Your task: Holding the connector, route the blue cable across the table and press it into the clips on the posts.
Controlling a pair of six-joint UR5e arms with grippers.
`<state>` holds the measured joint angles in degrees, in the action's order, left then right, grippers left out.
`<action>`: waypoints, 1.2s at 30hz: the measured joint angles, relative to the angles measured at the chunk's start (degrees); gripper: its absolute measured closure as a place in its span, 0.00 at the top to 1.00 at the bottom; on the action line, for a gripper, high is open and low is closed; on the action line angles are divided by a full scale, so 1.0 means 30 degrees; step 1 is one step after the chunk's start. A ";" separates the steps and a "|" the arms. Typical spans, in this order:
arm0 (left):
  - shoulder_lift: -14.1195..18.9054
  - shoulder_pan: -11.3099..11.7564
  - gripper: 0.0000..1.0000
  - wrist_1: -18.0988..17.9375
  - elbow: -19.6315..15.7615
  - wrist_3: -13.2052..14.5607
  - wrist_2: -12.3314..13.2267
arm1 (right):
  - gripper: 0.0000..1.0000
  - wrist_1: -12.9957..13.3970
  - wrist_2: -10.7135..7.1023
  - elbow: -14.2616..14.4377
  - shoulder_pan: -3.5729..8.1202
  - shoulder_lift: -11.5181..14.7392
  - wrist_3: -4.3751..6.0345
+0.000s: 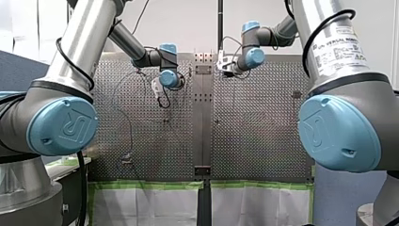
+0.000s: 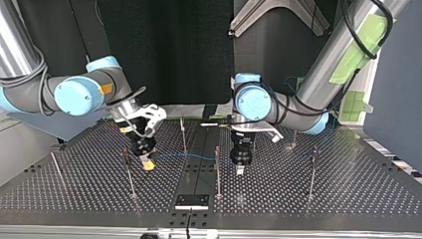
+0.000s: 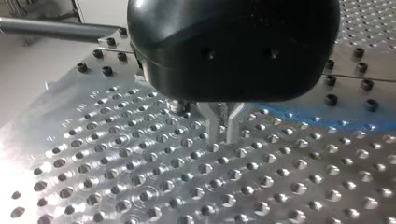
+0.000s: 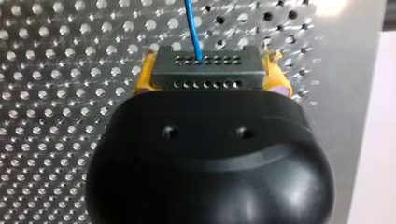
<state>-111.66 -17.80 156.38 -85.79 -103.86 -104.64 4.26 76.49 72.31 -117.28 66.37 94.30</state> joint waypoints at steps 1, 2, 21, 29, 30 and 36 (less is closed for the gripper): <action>0.0001 -0.0022 0.49 0.0130 -0.0002 -0.0007 -0.0093 | 0.00 0.0010 -0.0018 -0.0018 0.0024 -0.0069 -0.0024; 0.0001 -0.0038 0.58 0.0267 -0.0002 -0.0019 -0.0180 | 0.00 0.0020 -0.0031 -0.0032 0.0045 -0.0129 -0.0047; 0.1644 -0.0797 1.00 0.2846 -0.1565 0.0100 -0.1628 | 0.00 0.0037 -0.0269 -0.0063 0.0058 -0.0312 -0.0225; 0.2852 -0.1241 1.00 0.2812 -0.2691 -0.0130 -0.1183 | 0.00 0.0006 -0.0270 -0.0064 0.0024 -0.0308 -0.0226; 0.3065 -0.1290 1.00 0.2821 -0.2790 -0.0150 -0.1184 | 0.00 -0.0003 -0.0272 -0.0064 0.0015 -0.0308 -0.0227; 0.3832 -0.1500 1.00 0.2941 -0.2993 -0.0196 -0.1293 | 0.00 -0.0039 -0.0276 -0.0063 0.0000 -0.0291 -0.0227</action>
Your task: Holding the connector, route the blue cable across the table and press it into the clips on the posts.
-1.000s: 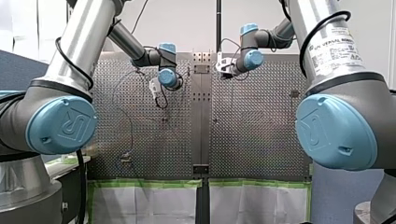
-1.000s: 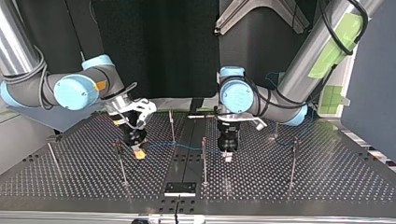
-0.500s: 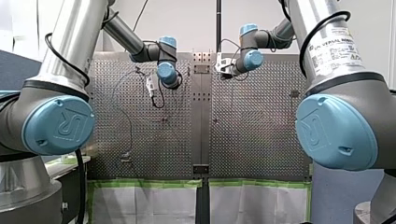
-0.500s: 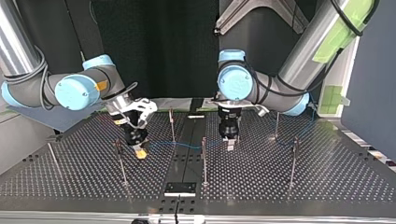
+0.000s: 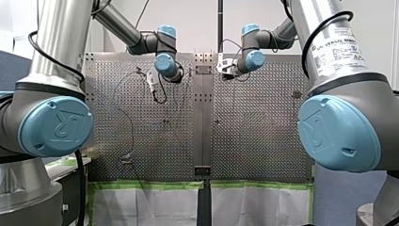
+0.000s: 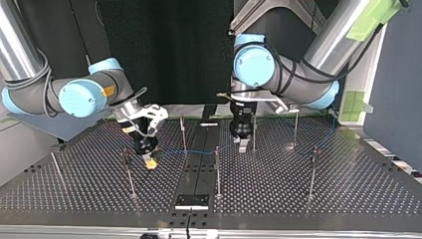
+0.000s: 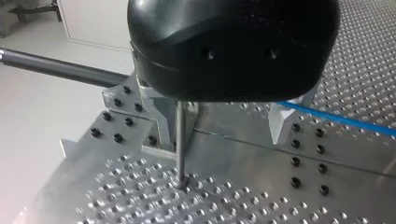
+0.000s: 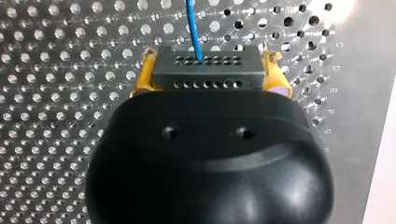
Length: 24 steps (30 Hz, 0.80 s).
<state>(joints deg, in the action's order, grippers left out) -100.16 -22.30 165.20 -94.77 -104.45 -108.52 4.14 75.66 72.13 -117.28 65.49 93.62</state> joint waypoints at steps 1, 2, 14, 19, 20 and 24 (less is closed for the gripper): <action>0.0119 -0.0079 1.00 0.0030 -0.0022 -0.0005 -0.0037 | 0.00 -0.0006 -0.0004 -0.0001 -0.0002 0.0001 0.0000; 0.0240 -0.0157 1.00 0.0057 -0.0037 -0.0008 -0.0072 | 0.00 -0.0013 -0.0009 0.0000 -0.0005 0.0006 0.0000; 0.1655 -0.1168 1.00 0.0686 -0.0084 0.0271 -0.0185 | 0.00 0.0042 0.0006 -0.0027 0.0150 0.0147 0.0024; 0.1744 -0.1815 1.00 0.0763 -0.0082 0.0646 -0.0221 | 0.00 0.0049 0.0003 -0.0077 0.0157 0.0201 0.0050; 0.1743 -0.1953 1.00 0.0691 -0.0081 0.0682 -0.0252 | 0.00 0.0047 0.0003 -0.0080 0.0157 0.0207 0.0053; 0.1741 -0.2621 1.00 0.0158 0.0046 0.0791 -0.0665 | 0.00 0.0025 -0.0007 -0.0084 0.0163 0.0210 0.0058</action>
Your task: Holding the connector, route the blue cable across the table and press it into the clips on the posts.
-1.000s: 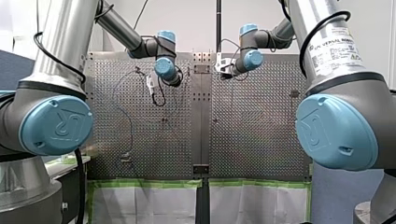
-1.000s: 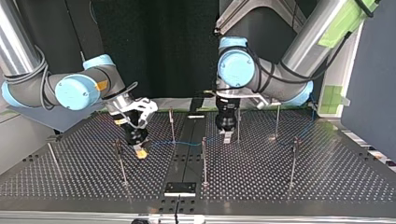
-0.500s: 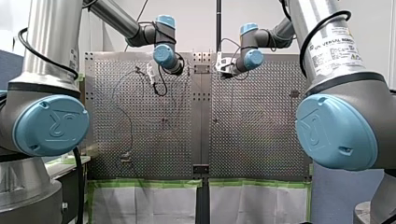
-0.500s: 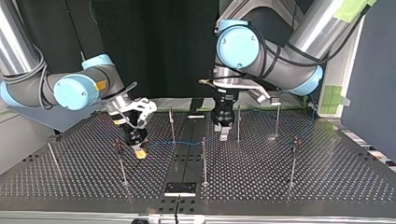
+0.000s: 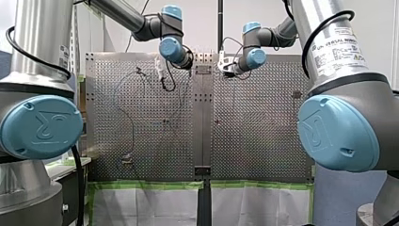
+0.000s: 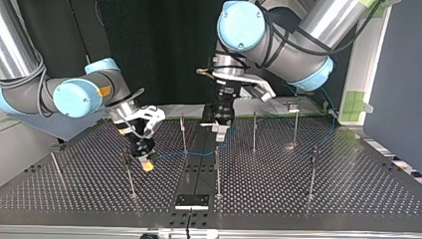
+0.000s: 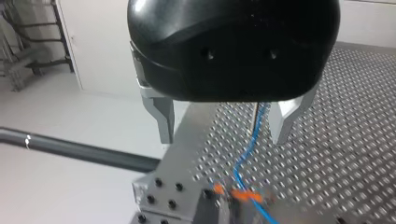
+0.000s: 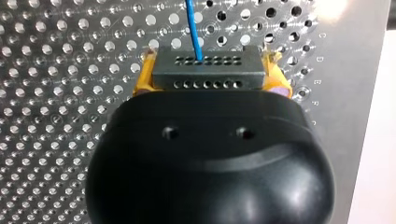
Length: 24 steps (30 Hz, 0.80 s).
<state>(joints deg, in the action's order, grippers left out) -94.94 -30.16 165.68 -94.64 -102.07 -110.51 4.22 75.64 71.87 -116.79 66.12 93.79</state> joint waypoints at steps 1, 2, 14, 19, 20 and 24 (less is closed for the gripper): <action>0.0000 -0.0141 1.00 -0.0139 0.0080 0.0025 -0.0124 | 0.00 -0.0002 0.0000 -0.0001 0.0000 0.0002 0.0000; -0.0001 -0.0286 1.00 -0.0260 0.0181 0.0059 -0.0254 | 0.00 -0.0003 0.0003 -0.0004 0.0002 0.0004 0.0001; -0.0653 -0.2103 1.00 0.0723 0.1966 0.0739 -0.1769 | 0.00 -0.0023 0.0005 -0.0005 -0.0005 0.0007 0.0008; -0.1574 -0.2386 1.00 0.1575 0.2943 0.1225 -0.2273 | 0.00 -0.0046 -0.0006 -0.0004 -0.0009 0.0008 0.0026; -0.1737 -0.2377 1.00 0.1678 0.3105 0.1266 -0.2324 | 0.00 -0.0050 -0.0010 -0.0004 -0.0011 0.0008 0.0027; -0.2480 -0.2234 1.00 0.2211 0.3851 0.1552 -0.2574 | 0.00 -0.0053 -0.0014 -0.0003 -0.0006 0.0008 0.0031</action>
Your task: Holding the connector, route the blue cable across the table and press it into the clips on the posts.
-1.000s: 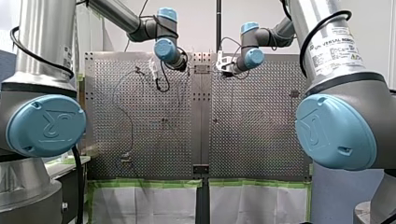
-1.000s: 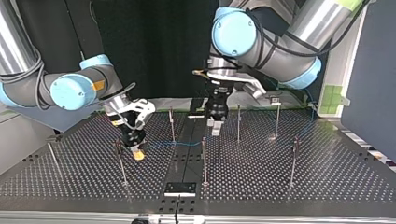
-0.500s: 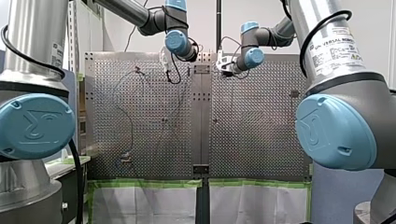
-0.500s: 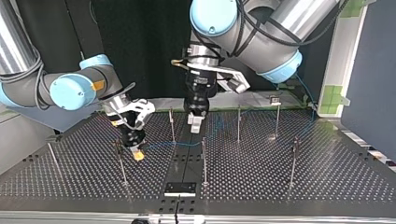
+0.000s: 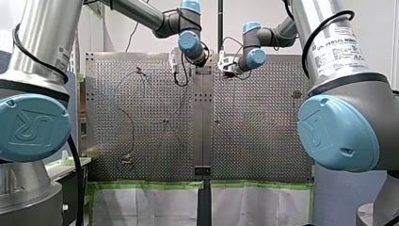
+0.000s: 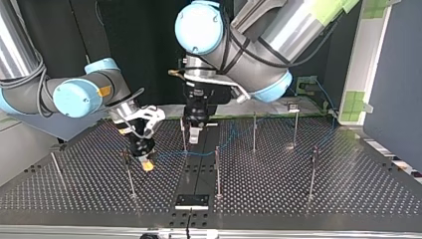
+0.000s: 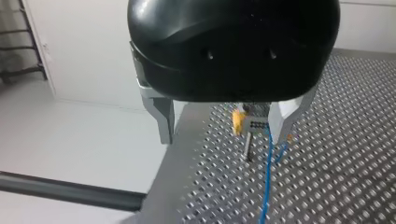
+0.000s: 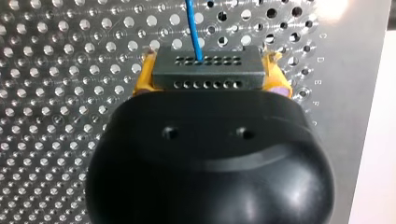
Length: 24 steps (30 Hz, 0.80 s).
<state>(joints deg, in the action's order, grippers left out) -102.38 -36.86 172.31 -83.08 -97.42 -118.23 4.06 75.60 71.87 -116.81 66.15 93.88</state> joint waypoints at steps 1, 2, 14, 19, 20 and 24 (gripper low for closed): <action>-0.0155 0.0034 1.00 0.0132 0.0158 0.0087 -0.0054 | 0.00 0.0001 0.0001 -0.0002 -0.0001 0.0000 0.0000; -0.0304 0.0064 1.00 0.0245 0.0307 0.0177 -0.0099 | 0.00 0.0000 0.0000 -0.0002 -0.0001 0.0000 0.0000; -0.1986 0.0545 1.00 0.0393 0.2094 0.0886 -0.0144 | 0.00 0.0023 0.0017 -0.0002 -0.0006 0.0000 0.0000; -0.2564 0.0718 1.00 0.0418 0.2839 0.1101 -0.0124 | 0.00 0.0028 0.0017 0.0000 -0.0002 0.0000 0.0001; -0.2673 0.0734 1.00 0.0423 0.2958 0.1146 -0.0150 | 0.00 0.0027 0.0013 -0.0001 0.0000 0.0000 0.0000; -0.3213 0.0760 1.00 0.0490 0.3513 0.1300 -0.0404 | 0.00 0.0022 0.0004 -0.0001 -0.0002 0.0000 0.0013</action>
<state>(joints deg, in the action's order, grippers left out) -112.02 -34.58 173.78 -72.55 -93.52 -119.44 4.12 75.61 71.86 -116.81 66.15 93.92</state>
